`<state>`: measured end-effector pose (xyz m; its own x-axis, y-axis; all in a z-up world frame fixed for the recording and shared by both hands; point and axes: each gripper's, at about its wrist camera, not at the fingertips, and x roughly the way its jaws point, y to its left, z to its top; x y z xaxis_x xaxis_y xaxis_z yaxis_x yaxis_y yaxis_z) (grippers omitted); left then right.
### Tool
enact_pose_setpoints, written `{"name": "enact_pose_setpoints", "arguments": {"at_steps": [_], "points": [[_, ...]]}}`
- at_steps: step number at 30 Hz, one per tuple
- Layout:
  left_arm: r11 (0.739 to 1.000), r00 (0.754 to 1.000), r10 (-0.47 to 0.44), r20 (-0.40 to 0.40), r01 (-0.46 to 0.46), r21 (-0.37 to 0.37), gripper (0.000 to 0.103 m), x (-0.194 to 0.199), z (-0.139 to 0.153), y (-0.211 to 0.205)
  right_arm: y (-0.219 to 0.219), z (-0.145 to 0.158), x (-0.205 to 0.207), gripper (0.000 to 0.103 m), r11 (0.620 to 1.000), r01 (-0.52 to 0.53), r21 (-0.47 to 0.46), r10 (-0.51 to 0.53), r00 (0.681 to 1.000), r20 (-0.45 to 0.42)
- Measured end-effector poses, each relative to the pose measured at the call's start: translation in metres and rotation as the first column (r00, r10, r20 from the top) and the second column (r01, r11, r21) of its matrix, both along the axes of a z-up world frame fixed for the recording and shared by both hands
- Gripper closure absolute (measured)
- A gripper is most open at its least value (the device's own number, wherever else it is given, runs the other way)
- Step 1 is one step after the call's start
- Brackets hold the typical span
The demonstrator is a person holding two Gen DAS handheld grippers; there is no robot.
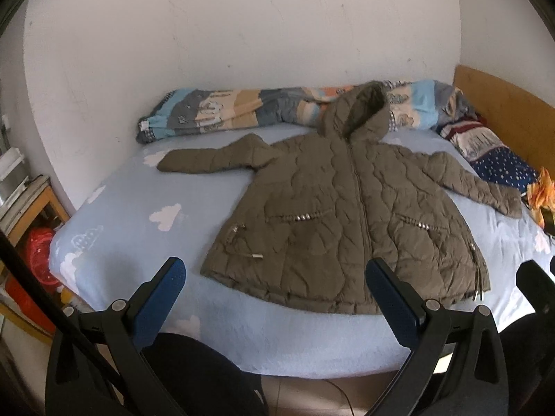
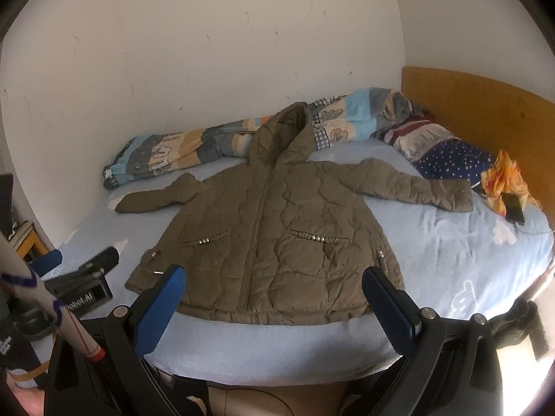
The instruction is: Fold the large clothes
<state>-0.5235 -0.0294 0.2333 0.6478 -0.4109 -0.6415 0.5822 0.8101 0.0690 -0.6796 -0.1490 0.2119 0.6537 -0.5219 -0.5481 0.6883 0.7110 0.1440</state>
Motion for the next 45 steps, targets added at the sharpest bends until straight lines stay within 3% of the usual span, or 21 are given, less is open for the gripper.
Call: {"name": "enact_pose_setpoints", "arguments": {"at_steps": [45], "points": [[0.995,0.998,-0.013,-0.059,0.019,0.094,0.000,0.018,-0.039,-0.003,-0.018,-0.034,0.024,0.000,0.996,0.002,0.084,0.006,0.995,-0.099]]}}
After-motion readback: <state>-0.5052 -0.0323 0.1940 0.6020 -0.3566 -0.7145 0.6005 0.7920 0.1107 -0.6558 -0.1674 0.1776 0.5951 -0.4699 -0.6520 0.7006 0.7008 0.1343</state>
